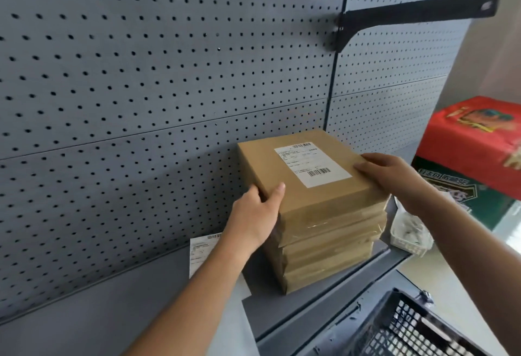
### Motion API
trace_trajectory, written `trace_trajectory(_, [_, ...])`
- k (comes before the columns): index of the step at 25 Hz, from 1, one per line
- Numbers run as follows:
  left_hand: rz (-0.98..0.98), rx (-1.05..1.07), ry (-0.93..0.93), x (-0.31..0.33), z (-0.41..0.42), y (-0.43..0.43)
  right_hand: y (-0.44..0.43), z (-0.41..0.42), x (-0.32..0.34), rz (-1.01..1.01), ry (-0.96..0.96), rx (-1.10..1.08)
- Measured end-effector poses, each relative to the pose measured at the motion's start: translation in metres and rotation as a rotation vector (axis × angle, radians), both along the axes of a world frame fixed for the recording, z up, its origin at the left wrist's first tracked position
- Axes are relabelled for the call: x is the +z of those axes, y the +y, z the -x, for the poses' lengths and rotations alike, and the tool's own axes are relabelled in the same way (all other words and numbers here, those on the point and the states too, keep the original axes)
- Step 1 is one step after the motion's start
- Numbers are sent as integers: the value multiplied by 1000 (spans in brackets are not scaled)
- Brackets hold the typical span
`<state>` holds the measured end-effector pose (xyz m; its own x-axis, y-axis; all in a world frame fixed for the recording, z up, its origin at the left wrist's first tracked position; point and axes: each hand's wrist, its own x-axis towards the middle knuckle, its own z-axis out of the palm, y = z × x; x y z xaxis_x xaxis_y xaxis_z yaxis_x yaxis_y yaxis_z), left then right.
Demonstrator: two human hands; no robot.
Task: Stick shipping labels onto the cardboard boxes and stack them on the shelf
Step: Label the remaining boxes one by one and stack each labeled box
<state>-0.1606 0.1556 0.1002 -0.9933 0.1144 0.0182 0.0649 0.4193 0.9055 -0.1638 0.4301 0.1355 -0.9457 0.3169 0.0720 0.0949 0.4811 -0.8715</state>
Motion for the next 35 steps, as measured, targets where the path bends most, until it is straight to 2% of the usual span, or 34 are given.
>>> trace_trajectory(6, [22, 31, 46, -12, 8, 11, 13, 13, -1, -80, -53, -12])
trace_trajectory(10, [115, 93, 122, -13, 5, -9, 1, 9, 9, -396, 32, -92])
trace_trajectory(13, [346, 242, 313, -8, -3, -46, -35, 2, 18, -625, 155, -71])
trace_trajectory(16, [515, 376, 389, -1, -16, -95, -86, 1, 20, -722, 254, 47])
trace_trajectory(24, [676, 722, 299, -8, -81, -267, -259, 1, 1, -742, 431, 385])
trace_trajectory(28, [689, 886, 215, -21, -132, -355, -354, -7, -24, -734, 482, 578])
trace_trajectory(35, [828, 1105, -32, -50, -230, -486, -514, -45, -72, -691, 491, 862])
